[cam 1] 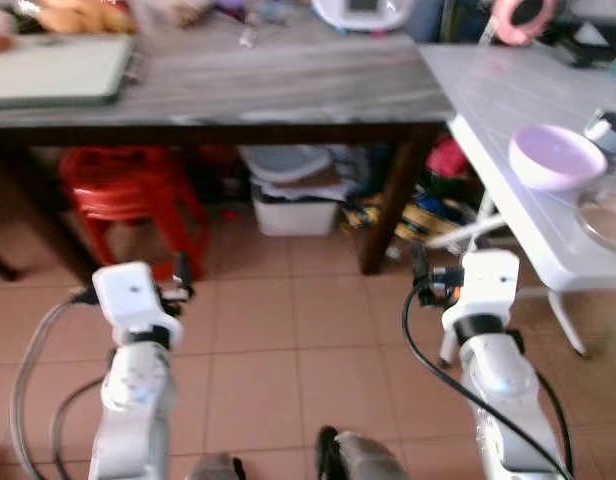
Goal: Setting the table
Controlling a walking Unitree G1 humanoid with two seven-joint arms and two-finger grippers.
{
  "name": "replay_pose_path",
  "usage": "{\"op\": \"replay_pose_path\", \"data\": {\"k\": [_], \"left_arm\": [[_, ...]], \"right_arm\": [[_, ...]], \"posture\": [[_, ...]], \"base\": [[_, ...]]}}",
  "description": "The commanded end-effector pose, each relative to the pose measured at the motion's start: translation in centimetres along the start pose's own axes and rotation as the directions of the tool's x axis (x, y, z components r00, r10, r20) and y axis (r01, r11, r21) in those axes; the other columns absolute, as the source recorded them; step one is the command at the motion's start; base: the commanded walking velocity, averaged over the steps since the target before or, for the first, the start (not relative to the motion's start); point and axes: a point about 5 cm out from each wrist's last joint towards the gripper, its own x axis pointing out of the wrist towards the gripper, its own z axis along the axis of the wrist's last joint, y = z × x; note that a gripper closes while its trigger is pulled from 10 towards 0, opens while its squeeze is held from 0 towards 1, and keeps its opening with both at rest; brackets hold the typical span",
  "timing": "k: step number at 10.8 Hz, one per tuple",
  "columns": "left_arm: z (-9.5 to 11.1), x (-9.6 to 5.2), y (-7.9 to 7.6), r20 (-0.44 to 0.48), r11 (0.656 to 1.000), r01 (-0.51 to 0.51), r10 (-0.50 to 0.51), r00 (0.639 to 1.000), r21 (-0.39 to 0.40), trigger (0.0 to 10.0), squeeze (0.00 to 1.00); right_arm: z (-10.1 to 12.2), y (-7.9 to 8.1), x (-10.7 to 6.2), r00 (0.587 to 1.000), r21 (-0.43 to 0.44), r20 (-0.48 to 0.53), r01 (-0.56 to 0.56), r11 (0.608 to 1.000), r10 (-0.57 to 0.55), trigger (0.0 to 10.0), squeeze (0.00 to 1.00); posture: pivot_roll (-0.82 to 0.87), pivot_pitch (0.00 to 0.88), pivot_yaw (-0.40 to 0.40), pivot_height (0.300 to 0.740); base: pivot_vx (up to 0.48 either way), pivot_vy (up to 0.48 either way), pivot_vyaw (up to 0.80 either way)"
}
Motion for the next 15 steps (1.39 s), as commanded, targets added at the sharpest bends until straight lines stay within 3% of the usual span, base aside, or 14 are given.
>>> {"op": "replay_pose_path", "data": {"k": [1,3,6,15], "left_arm": [[0.4,-0.2,0.0,0.008,1.0,0.007,-0.007,1.0,0.002,10.0,0.0],[-0.1,-0.5,-0.1,-0.007,1.0,0.011,-0.011,1.0,0.002,10.0,0.0],[0.5,0.1,-0.7,0.013,0.999,0.033,-0.033,0.999,-0.001,10.0,0.0],[0.9,-0.3,-1.1,0.006,0.997,0.067,-0.067,0.998,0.032,10.0,0.0]], "right_arm": [[-0.1,-0.1,-0.1,1.0,-0.002,-0.011,0.0,1.0,0.0,10.0,0.0],[-0.3,0.1,-0.1,0.999,-0.047,-0.021,0.024,0.999,-0.025,10.0,0.0],[-0.2,0.1,0.5,0.999,0.0,0.002,0.042,0.999,-0.042,10.0,0.0],[-0.1,0.7,-0.3,1.0,0.051,-0.004,-0.01,0.999,0.01,10.0,0.0]], "posture": [[-0.01,0.104,-0.023,0.74],[-0.01,0.092,-0.026,0.74],[-0.01,0.084,-0.018,0.74],[-0.01,0.146,-0.008,0.74]], "base": [[0.0,0.0,0.0],[0.0,-0.12,0.0],[0.0,-0.264,0.0],[0.0,-0.378,0.0]]}}
